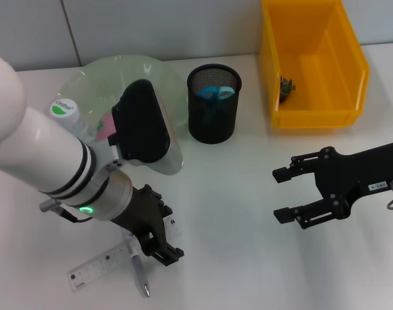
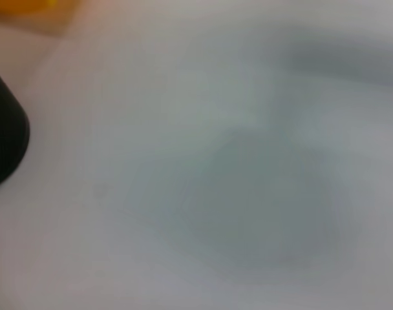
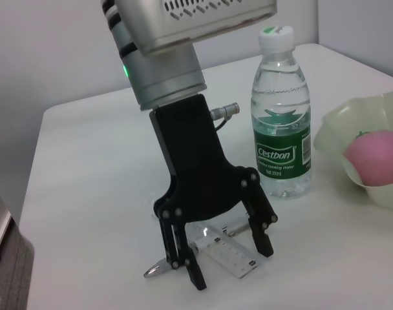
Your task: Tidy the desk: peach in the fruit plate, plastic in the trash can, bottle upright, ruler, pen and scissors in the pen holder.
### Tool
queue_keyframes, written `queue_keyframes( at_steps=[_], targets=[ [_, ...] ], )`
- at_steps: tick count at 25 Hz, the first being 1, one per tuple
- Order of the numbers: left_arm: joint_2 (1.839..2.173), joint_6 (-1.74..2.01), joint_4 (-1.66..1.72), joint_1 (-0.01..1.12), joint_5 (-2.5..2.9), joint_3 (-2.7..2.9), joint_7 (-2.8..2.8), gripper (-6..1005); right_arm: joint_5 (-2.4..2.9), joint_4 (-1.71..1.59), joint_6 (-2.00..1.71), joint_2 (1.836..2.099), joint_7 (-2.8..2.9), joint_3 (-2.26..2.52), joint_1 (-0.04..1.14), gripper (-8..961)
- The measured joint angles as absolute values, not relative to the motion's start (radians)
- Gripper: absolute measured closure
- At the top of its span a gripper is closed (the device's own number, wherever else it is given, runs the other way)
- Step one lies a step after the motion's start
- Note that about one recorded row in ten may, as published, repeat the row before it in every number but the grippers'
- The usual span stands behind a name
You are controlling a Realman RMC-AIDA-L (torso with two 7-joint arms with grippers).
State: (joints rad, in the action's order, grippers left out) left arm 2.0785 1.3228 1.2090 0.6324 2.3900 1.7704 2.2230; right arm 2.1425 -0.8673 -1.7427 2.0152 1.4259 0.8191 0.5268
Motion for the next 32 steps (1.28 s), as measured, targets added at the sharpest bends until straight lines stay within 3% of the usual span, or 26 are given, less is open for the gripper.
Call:
queue_keyframes(
  at_steps=[19, 23, 32],
  targets=[
    [2.078, 1.243, 1.199, 0.612, 2.417, 1.824, 2.211, 229, 2.144, -0.873, -1.746, 2.016, 1.427, 0.818, 0.525, 178],
    [2.078, 1.241, 1.199, 0.610, 2.418, 1.824, 2.207, 339, 2.141, -0.875, -1.748, 2.016, 1.435, 0.818, 0.526, 178],
    [2.077, 1.234, 1.207, 0.603, 2.418, 1.827, 2.197, 421, 2.141, -0.878, -1.750, 2.015, 1.438, 0.818, 0.526, 179]
  ],
)
